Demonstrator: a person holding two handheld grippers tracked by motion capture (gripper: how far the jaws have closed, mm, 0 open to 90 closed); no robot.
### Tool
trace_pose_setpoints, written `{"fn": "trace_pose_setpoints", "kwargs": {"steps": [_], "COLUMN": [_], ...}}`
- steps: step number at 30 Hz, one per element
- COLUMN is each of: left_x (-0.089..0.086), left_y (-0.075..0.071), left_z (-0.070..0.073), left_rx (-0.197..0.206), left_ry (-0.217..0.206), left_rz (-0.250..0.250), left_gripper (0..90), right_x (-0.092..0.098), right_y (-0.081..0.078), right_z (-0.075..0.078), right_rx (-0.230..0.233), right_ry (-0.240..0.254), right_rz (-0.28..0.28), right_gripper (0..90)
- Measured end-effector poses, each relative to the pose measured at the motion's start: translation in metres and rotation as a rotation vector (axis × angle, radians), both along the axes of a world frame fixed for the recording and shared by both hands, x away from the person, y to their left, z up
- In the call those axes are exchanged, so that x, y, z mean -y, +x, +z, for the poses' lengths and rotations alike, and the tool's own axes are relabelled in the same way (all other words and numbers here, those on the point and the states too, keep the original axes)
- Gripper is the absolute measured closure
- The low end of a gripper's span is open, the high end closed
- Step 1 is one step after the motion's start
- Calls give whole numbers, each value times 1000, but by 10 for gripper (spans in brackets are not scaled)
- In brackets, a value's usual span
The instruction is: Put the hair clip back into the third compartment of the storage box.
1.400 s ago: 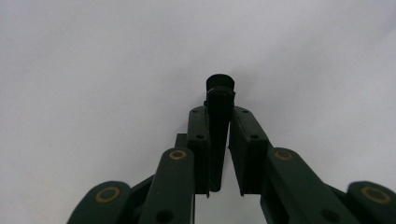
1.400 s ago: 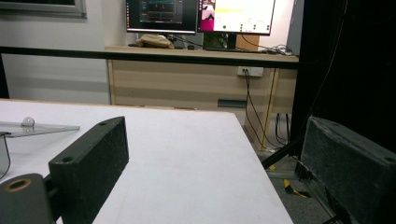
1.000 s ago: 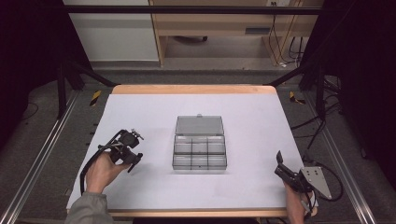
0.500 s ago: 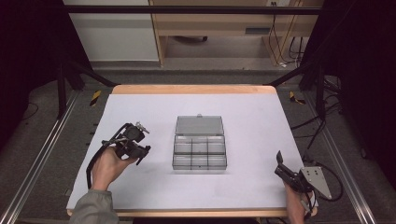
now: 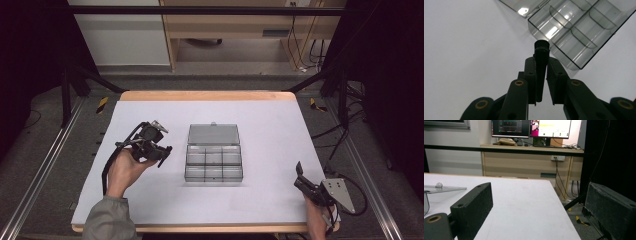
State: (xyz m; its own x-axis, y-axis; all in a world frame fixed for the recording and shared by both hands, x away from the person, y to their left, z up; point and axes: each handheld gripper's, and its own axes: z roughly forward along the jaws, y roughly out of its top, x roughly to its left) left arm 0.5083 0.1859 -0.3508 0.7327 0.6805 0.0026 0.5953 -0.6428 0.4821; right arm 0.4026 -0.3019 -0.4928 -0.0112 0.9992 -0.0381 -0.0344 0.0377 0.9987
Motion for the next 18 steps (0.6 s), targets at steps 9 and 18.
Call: {"fn": "trace_pose_setpoints", "kwargs": {"steps": [9, 18], "left_x": [23, 61], "left_y": [9, 22], "left_z": [9, 7], "left_rx": [27, 41], "left_ry": [-41, -55], "left_rz": [-23, -59], "left_gripper": [778, 778], "right_x": [0, 0], "right_y": [0, 0], "right_z": [0, 0], "right_rx": [-2, -3], "right_ry": [1, -2], "right_rz": [0, 0], "right_gripper": [79, 80]}}
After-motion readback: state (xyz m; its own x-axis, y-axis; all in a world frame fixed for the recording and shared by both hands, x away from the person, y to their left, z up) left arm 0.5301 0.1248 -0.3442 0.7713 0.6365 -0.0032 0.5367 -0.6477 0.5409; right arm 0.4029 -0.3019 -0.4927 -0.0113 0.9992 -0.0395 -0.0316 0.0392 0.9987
